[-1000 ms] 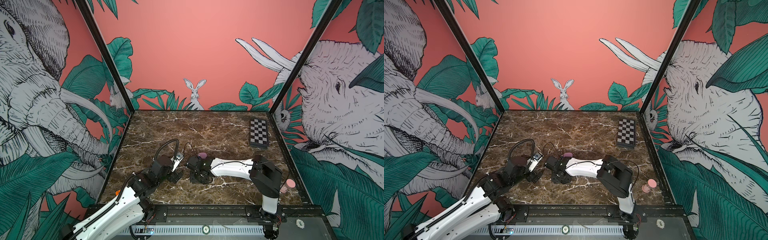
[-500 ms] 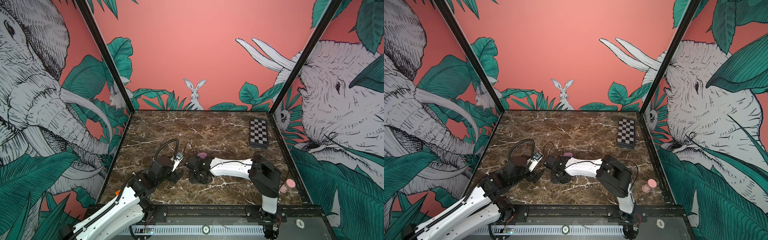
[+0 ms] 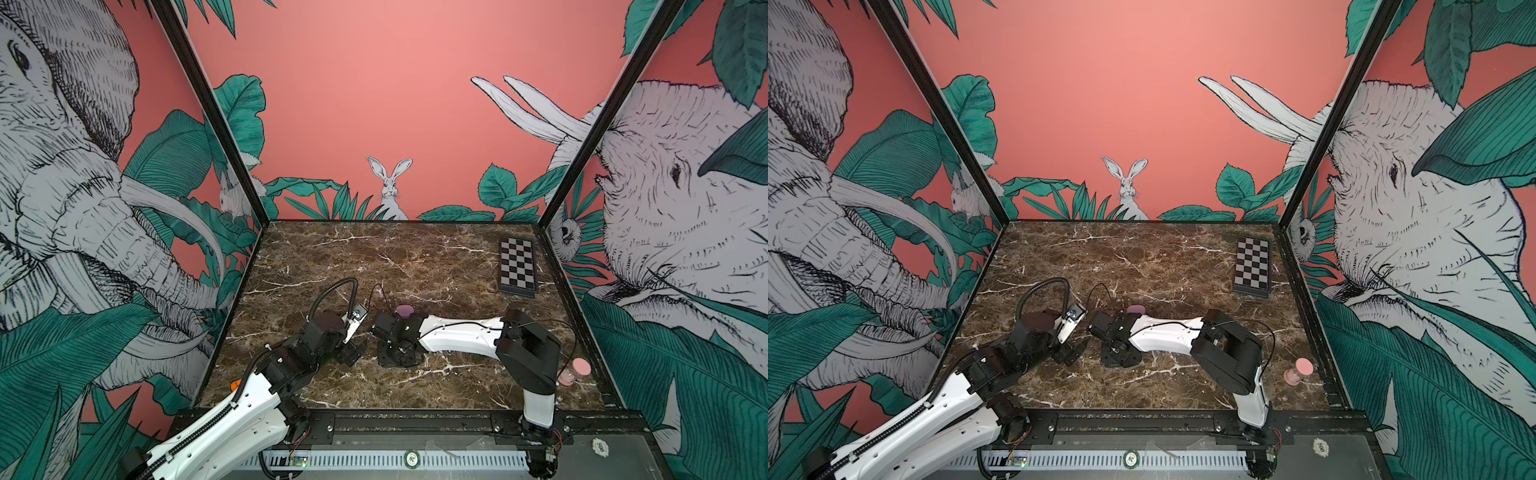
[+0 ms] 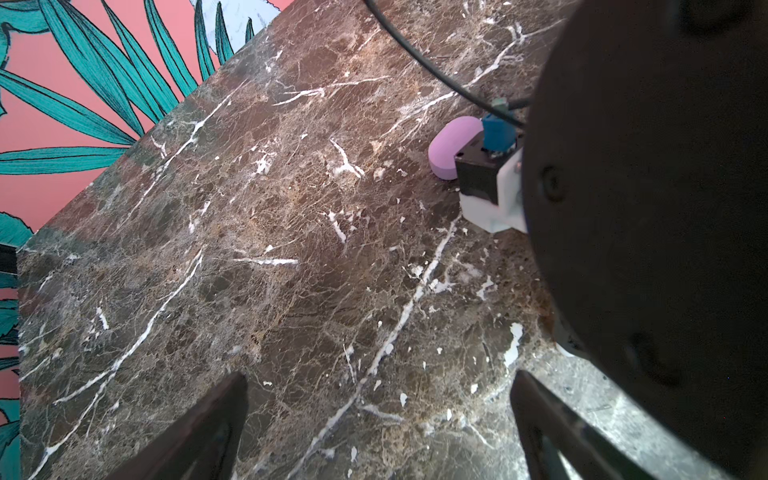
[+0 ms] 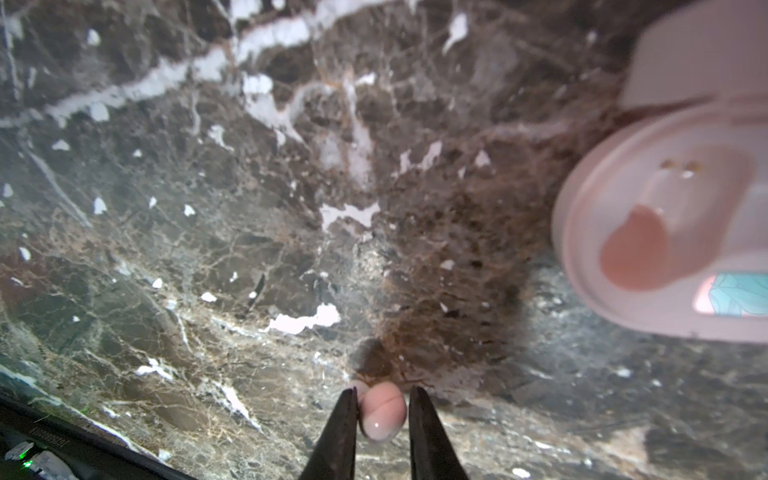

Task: Insert the wireless bluetooth earbuds into the charging case
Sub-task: 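Close the right gripper on the loose pink earbud, then lift the held pink earbud with the right gripper toward the case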

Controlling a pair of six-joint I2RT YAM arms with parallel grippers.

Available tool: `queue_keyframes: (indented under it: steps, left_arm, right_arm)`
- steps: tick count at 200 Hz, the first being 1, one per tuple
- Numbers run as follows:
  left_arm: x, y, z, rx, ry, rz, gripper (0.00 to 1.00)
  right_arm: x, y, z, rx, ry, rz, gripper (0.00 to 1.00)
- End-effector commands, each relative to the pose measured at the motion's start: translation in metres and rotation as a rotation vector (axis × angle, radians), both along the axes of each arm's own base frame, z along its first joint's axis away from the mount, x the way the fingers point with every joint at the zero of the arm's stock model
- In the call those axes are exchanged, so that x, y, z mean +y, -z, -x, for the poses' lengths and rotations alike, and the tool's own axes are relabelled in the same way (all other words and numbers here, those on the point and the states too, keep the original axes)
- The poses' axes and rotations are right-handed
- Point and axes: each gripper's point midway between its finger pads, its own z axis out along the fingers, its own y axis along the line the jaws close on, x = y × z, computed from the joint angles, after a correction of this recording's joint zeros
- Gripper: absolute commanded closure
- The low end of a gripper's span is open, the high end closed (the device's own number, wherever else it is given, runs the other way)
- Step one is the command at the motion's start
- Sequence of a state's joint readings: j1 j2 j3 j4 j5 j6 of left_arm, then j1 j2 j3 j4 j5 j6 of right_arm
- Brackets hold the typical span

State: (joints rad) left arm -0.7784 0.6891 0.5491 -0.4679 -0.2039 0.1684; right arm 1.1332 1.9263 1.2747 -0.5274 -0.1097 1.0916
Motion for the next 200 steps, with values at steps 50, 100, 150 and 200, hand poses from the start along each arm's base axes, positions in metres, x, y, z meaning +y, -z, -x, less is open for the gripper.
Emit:
queue_keyframes:
  steps: [50,100,150,200]
  left_arm:
    - [-0.004,-0.009,-0.002,-0.019,0.009,0.007,0.01]
    - [-0.004,-0.009,-0.003,-0.019,0.009,0.007,0.01]
    - [-0.004,-0.008,-0.003,-0.017,0.01,0.005,0.01]
    - [-0.004,-0.007,-0.003,-0.014,0.01,0.004,0.01]
  right_arm:
    - [0.004,0.004,-0.006,-0.001,-0.001,-0.007,0.77]
    - [0.006,0.006,-0.005,0.008,-0.004,-0.013,0.75]
    - [0.005,0.008,-0.006,0.01,-0.001,-0.012,0.77]
    - [0.001,0.009,-0.014,0.002,0.023,-0.024,0.78]
